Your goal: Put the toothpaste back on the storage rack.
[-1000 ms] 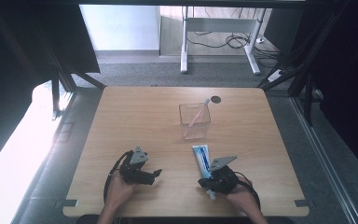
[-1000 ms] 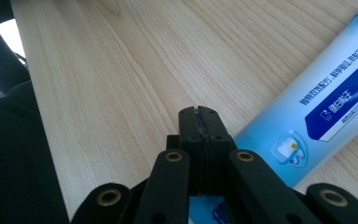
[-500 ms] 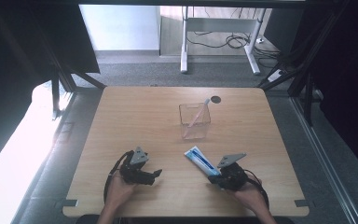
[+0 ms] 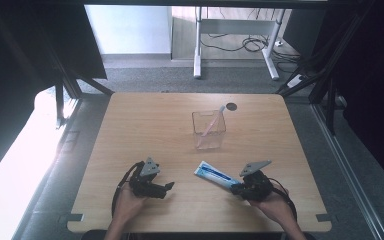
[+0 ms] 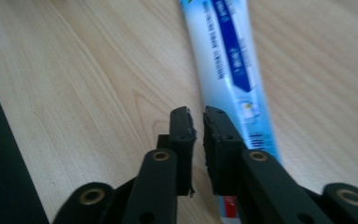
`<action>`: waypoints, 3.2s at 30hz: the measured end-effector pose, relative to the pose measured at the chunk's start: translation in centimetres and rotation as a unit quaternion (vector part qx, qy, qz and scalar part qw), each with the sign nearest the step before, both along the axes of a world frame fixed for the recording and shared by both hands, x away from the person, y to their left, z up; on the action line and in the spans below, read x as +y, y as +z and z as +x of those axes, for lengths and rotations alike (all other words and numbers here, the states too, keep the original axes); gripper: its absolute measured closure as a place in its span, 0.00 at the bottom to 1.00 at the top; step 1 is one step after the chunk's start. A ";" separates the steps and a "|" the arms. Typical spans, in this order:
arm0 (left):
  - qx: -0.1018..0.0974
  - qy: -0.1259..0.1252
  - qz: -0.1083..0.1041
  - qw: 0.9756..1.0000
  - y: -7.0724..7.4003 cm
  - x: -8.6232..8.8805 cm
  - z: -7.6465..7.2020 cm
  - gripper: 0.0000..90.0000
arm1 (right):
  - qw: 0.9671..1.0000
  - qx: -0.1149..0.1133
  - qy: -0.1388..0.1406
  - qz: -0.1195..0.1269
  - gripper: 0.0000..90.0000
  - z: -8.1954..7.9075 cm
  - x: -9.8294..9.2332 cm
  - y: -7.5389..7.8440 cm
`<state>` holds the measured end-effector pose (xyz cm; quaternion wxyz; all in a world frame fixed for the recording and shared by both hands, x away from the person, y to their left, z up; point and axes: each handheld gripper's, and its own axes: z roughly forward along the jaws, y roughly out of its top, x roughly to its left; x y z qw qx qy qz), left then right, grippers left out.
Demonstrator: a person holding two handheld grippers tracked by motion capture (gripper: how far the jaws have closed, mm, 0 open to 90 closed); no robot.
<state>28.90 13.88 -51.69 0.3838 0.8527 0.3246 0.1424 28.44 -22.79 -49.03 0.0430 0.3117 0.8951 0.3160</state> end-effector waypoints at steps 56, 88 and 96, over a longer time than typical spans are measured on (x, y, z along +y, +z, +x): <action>0.016 -0.013 0.013 1.000 -0.2 0.4 0.3 0.15 | 0.979 0.056 0.038 -0.193 0.79 5.1 5.2 -0.2; 0.038 -0.024 0.012 0.999 -0.9 0.3 0.5 0.14 | 0.996 -0.009 0.006 -0.089 0.81 4.3 2.6 5.4; 0.039 -0.024 0.012 0.999 -0.9 0.3 0.5 0.14 | 0.998 -0.028 -0.001 -0.062 0.81 4.6 2.5 7.0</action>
